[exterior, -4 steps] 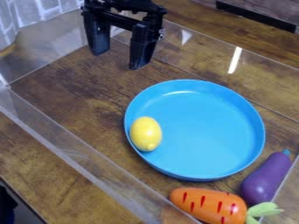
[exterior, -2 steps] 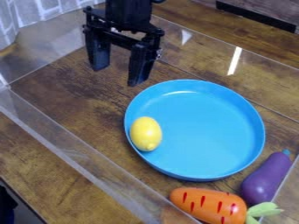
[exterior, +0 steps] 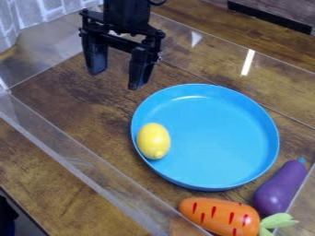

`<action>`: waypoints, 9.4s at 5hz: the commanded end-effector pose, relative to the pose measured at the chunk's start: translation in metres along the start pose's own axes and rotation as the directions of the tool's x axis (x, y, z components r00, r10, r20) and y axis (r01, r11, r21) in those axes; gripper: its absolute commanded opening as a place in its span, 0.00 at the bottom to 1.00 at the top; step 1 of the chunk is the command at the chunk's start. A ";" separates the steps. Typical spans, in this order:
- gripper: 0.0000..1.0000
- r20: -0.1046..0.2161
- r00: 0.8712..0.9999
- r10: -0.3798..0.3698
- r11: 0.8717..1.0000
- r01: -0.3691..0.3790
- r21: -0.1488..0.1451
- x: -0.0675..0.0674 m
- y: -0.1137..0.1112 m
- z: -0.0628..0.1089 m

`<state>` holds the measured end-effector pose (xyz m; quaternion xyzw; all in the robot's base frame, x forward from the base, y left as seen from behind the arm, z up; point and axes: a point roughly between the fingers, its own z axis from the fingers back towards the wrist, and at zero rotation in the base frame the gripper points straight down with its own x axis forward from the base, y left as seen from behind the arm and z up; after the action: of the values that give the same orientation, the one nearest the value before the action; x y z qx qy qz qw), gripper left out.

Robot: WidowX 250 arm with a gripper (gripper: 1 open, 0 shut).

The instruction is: Remove the lemon from the blue tray and put it on the table

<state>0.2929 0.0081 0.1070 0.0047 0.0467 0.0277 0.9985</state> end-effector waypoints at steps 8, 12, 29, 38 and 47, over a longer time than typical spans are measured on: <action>1.00 0.061 0.998 -0.033 0.999 0.031 0.034 0.032 0.001 0.031; 1.00 0.009 0.999 -0.048 0.999 0.047 0.014 0.021 -0.014 0.046; 0.00 -0.043 0.907 -0.420 0.908 0.419 -0.021 -0.003 -0.068 -0.061; 0.00 0.017 0.983 -0.181 0.981 0.179 0.077 0.021 -0.037 0.031; 0.00 0.027 0.998 -0.054 0.976 0.047 0.213 0.072 -0.013 -0.005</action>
<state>0.3613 -0.0046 0.0811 0.1104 0.0549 -0.0129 0.9923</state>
